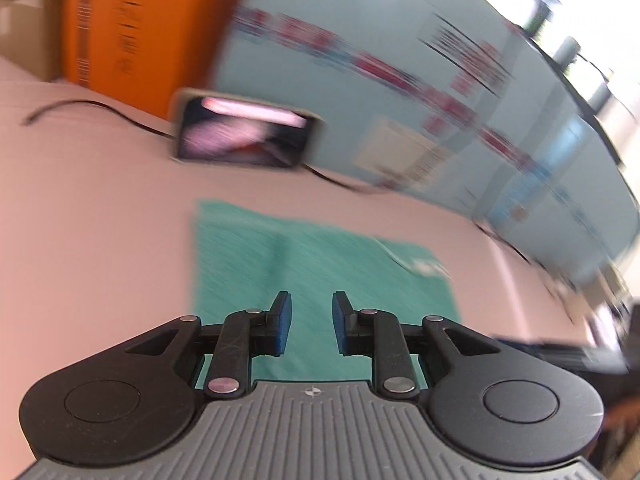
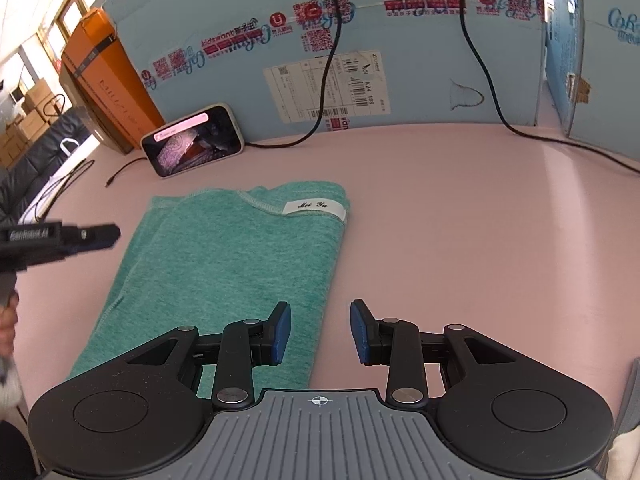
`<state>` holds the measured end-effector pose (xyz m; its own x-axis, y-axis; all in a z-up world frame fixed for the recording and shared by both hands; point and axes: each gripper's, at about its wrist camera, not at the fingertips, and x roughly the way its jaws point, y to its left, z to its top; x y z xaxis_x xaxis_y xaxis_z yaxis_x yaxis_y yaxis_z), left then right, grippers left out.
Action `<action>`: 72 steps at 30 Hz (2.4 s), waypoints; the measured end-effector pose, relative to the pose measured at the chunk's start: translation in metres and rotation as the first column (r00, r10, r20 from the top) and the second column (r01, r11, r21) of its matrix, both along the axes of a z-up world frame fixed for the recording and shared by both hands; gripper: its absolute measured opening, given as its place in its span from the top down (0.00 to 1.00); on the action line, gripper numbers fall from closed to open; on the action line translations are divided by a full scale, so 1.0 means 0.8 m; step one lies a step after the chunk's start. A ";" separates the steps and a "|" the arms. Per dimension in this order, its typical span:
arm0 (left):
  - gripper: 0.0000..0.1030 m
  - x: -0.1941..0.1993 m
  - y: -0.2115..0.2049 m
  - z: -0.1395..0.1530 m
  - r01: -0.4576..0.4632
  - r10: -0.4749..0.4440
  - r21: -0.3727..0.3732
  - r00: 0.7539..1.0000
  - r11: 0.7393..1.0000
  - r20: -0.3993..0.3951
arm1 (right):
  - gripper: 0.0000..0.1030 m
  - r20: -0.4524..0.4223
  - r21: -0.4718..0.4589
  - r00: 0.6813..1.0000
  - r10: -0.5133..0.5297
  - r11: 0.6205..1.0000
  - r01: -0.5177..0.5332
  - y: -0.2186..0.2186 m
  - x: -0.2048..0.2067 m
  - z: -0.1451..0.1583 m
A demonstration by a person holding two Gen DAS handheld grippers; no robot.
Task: Fold clothes
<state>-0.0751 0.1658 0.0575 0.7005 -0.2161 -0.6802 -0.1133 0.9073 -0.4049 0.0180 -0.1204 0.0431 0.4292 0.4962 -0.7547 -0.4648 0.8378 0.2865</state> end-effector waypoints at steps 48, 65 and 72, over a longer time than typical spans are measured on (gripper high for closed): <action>0.20 -0.178 -0.143 0.009 0.505 -0.483 0.452 0.858 0.735 -0.173 | 0.52 -0.596 0.380 0.800 0.070 0.902 0.204 -0.109 -0.093 -0.062; 0.19 -0.159 -0.206 0.004 0.551 -0.669 0.650 0.738 0.524 -0.086 | 0.92 -0.725 0.503 0.679 0.115 0.762 0.408 -0.102 -0.070 -0.063; 0.55 -0.144 -0.209 0.004 0.551 -0.664 0.639 0.743 0.537 -0.082 | 0.91 -0.770 0.551 0.616 0.165 0.658 0.513 -0.105 -0.066 -0.058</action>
